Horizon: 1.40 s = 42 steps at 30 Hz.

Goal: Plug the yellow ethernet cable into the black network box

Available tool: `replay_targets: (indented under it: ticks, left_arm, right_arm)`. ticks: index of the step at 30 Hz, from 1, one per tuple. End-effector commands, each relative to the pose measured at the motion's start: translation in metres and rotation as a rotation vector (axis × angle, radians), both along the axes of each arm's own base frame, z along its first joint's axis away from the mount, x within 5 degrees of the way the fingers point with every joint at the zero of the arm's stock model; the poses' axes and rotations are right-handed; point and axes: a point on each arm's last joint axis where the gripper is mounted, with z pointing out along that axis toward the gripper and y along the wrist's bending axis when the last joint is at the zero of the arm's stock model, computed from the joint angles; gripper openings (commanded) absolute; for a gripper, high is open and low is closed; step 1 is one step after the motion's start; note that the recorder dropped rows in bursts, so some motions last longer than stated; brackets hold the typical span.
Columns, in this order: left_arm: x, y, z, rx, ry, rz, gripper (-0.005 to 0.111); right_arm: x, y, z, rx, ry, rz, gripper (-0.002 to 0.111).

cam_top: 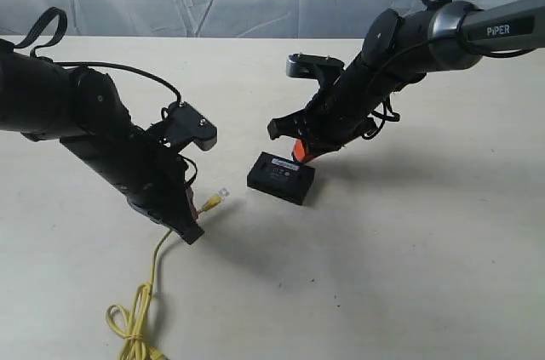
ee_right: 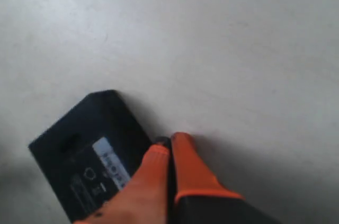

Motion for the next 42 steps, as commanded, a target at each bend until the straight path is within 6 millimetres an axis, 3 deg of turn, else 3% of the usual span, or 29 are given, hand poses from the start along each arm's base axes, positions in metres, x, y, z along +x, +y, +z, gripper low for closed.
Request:
replay_targets:
  ticks: [1,7,14,21,42]
  left_arm:
    - [-0.001,-0.001,-0.001,-0.006,0.012,0.000,0.000]
    - [0.006,-0.004,-0.001,-0.019,-0.079,-0.085,0.000]
    - [0.039,-0.026,-0.007,-0.015,-0.065,-0.233,0.000]
    - [0.040,-0.026,-0.018,0.013,-0.037,-0.258,0.000]
    - [0.041,-0.031,-0.009,-0.010,0.003,-0.285,0.000]
  right_arm:
    - [-0.005,0.002,0.002,0.013,0.061,0.031,-0.001]
    - [-0.003,0.002,0.003,0.022,0.042,0.013,-0.001]
    - [-0.003,0.002,0.003,0.022,0.045,0.014,-0.001]
    - [-0.003,0.002,0.003,0.022,0.043,0.013,-0.001]
    - [-0.004,0.002,0.003,0.022,0.046,0.015,-0.001]
